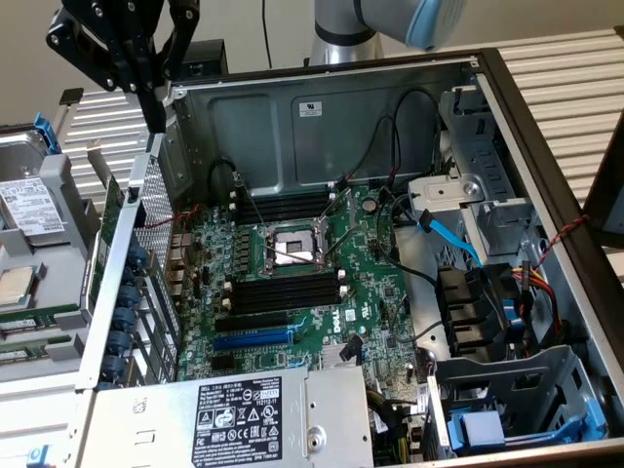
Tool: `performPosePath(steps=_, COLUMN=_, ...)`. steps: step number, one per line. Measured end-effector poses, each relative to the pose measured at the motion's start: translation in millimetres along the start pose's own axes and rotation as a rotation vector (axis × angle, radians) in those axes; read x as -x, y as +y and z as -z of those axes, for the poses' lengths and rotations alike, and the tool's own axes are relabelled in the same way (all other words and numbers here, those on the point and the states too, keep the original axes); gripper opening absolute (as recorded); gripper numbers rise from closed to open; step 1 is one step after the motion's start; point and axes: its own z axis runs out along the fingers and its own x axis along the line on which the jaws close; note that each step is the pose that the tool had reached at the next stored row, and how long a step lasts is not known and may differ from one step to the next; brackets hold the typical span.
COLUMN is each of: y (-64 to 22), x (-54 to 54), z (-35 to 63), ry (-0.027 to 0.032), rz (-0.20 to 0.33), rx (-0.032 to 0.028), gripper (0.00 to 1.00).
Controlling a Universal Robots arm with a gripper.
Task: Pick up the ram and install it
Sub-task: 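Reach for the ram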
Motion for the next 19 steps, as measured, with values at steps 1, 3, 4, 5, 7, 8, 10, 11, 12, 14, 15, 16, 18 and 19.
performPosePath(steps=1, y=0.0, x=-1.2, z=0.1, ry=0.0019, rz=0.005, rx=0.0009, gripper=0.11)
performPosePath(steps=3, y=0.1, x=-2.7, z=0.1, ry=0.0134, rz=0.013, rx=0.0021, gripper=0.11)
performPosePath(steps=4, y=0.1, x=-3.2, z=0.2, ry=0.0262, rz=0.016, rx=0.0027, gripper=0.11)
performPosePath(steps=5, y=0.2, x=-3.6, z=0.1, ry=0.0398, rz=0.019, rx=0.0037, gripper=0.11)
performPosePath(steps=7, y=0.2, x=-4.4, z=0.1, ry=0.0653, rz=0.025, rx=0.0052, gripper=0.11)
performPosePath(steps=8, y=0.2, x=-5.1, z=0.0, ry=0.0781, rz=0.027, rx=0.0062, gripper=0.11)
performPosePath(steps=10, y=0.4, x=-7.7, z=0.1, ry=0.1040, rz=0.028, rx=0.0087, gripper=0.11)
performPosePath(steps=11, y=0.5, x=-9.2, z=0.2, ry=0.1142, rz=0.029, rx=0.0101, gripper=0.11)
performPosePath(steps=12, y=0.5, x=-10.9, z=0.3, ry=0.1247, rz=0.029, rx=0.0115, gripper=0.11)
performPosePath(steps=14, y=0.7, x=-15.1, z=0.4, ry=0.1371, rz=0.031, rx=0.0136, gripper=0.11)
performPosePath(steps=15, y=0.8, x=-18.0, z=0.4, ry=0.1385, rz=0.033, rx=0.0143, gripper=0.11)
performPosePath(steps=16, y=1.0, x=-21.5, z=0.5, ry=0.1388, rz=0.035, rx=0.0146, gripper=0.11)
performPosePath(steps=18, y=1.2, x=-28.7, z=0.5, ry=0.1390, rz=0.038, rx=0.0150, gripper=0.11)
performPosePath(steps=19, y=1.4, x=-32.3, z=0.6, ry=0.1392, rz=0.040, rx=0.0149, gripper=0.11)
